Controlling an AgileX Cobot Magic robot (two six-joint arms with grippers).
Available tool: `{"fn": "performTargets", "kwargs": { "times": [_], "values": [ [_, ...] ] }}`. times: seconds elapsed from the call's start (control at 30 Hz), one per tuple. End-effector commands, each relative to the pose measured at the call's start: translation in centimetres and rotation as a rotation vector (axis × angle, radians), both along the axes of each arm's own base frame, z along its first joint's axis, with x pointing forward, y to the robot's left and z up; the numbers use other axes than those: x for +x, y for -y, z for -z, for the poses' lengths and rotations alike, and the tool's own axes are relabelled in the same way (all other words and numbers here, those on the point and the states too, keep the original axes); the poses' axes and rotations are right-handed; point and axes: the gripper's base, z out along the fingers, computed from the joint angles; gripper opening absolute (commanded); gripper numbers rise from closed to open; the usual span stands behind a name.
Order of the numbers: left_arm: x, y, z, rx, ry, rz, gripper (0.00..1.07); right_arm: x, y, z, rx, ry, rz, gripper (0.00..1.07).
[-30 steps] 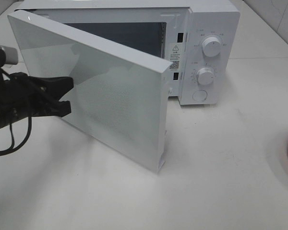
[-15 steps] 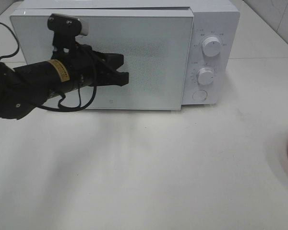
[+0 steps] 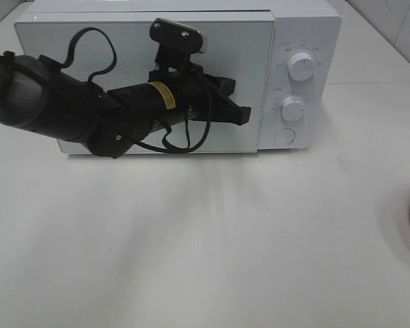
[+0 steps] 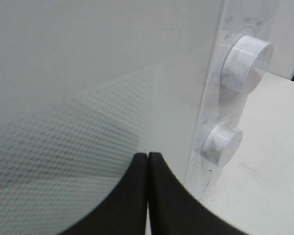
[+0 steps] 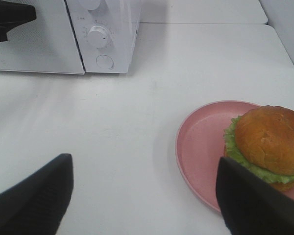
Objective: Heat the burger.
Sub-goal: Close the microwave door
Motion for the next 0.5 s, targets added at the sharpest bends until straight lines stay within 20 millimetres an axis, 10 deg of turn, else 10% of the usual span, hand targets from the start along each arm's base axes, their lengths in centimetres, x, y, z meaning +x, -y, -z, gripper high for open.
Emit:
{"fn": "performTargets", "kwargs": {
  "times": [0.03, 0.5],
  "values": [
    [2.7, 0.3, -1.0, -0.097, -0.022, -0.12, 0.0, -0.4, 0.0, 0.0, 0.009, 0.031, 0.005, 0.76],
    [1.3, 2.7, -2.2, 0.012, -0.129, -0.058, 0.0, -0.4, 0.0, 0.0, 0.009, 0.031, 0.005, 0.76]
  ]
}}
